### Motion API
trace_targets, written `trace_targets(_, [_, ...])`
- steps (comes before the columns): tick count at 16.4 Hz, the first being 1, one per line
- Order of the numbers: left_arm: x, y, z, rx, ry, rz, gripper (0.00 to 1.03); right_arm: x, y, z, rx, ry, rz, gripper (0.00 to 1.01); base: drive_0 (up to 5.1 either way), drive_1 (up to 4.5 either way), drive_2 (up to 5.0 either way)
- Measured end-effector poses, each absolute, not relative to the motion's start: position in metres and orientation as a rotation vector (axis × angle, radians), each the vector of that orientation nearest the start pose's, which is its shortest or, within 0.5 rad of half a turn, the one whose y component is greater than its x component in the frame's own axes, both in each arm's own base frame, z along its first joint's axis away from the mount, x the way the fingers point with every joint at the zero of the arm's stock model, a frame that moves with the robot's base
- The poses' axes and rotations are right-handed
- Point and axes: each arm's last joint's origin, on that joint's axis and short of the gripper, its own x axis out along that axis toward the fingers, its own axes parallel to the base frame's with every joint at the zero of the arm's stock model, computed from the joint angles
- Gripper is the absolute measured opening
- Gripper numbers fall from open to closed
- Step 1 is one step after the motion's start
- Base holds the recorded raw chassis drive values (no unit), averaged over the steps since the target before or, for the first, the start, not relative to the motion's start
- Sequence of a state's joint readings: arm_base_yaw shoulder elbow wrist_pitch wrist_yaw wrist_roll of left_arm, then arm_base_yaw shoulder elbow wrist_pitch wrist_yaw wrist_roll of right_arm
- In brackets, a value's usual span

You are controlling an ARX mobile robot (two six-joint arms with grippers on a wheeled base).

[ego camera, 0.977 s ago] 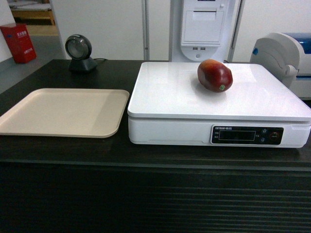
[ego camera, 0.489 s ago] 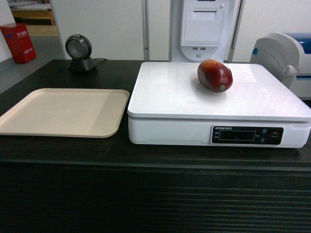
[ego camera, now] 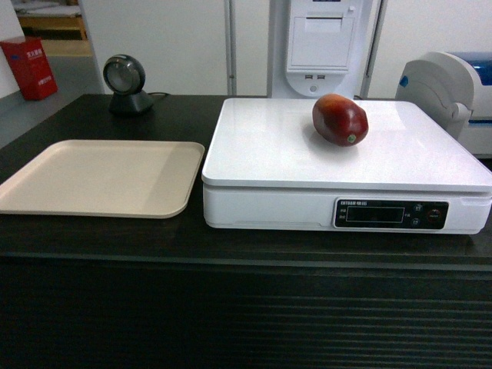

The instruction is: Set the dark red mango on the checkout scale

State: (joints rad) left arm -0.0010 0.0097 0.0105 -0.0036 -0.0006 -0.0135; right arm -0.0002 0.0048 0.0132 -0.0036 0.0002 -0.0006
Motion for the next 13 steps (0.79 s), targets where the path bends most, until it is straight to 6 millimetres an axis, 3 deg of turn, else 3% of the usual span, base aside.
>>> trace_targets(13, [0.0977, -0.0001, 0.1660, -0.014, 0.002, 0.000, 0.98, 0.0972, 0.0000, 0.1674, -0.001, -0.006, 0.000, 0.98, 0.0, 0.00, 0.0])
